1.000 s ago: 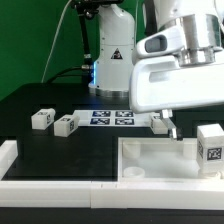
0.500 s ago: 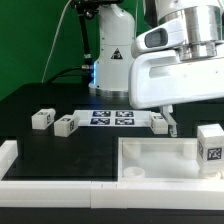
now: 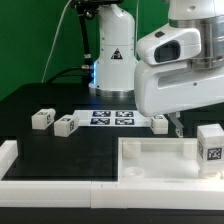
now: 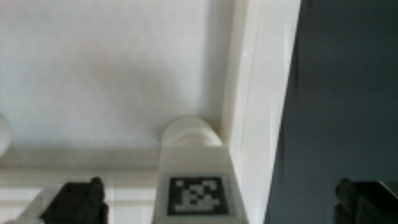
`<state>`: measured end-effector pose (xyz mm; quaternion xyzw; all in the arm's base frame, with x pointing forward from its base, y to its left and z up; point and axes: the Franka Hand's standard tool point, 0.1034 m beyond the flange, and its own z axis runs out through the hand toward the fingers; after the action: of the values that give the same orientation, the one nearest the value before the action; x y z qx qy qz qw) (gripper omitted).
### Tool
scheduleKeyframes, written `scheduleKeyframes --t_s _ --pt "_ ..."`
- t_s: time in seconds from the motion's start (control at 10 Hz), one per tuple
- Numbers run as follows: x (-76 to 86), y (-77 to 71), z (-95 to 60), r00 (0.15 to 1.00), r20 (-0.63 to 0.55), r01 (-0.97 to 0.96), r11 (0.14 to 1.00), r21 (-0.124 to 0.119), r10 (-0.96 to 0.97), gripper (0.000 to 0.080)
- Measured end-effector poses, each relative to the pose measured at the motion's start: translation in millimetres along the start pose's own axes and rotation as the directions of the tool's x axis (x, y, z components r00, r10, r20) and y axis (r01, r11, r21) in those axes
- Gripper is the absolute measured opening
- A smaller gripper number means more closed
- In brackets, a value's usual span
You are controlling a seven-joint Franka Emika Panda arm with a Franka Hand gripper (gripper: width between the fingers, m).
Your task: Assemble one leg
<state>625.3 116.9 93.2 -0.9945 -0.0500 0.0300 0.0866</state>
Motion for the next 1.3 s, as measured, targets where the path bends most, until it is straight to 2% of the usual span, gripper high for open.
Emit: scheduleKeyframes --t_s 0.3,0.6,0.9,1.1,1.3 --pt "1.7 1.3 0.6 1.000 -0.003 -0.021 1.000 -0.001 0.021 0.0649" --pt "12.3 -1.3 3.1 0.999 -0.013 -0.048 0.999 -0.026 0.047 0.0649" --pt "15.0 7.5 6.6 1.000 -0.011 -0.023 0.999 -0.025 0.023 0.0649" --pt "14.9 7.8 7.9 1.000 -0.012 -0.018 1.000 -0.025 0.017 0.0649" --pt "14.9 7.8 8.0 1.000 -0.012 -0.017 1.000 -0.025 0.017 0.0382"
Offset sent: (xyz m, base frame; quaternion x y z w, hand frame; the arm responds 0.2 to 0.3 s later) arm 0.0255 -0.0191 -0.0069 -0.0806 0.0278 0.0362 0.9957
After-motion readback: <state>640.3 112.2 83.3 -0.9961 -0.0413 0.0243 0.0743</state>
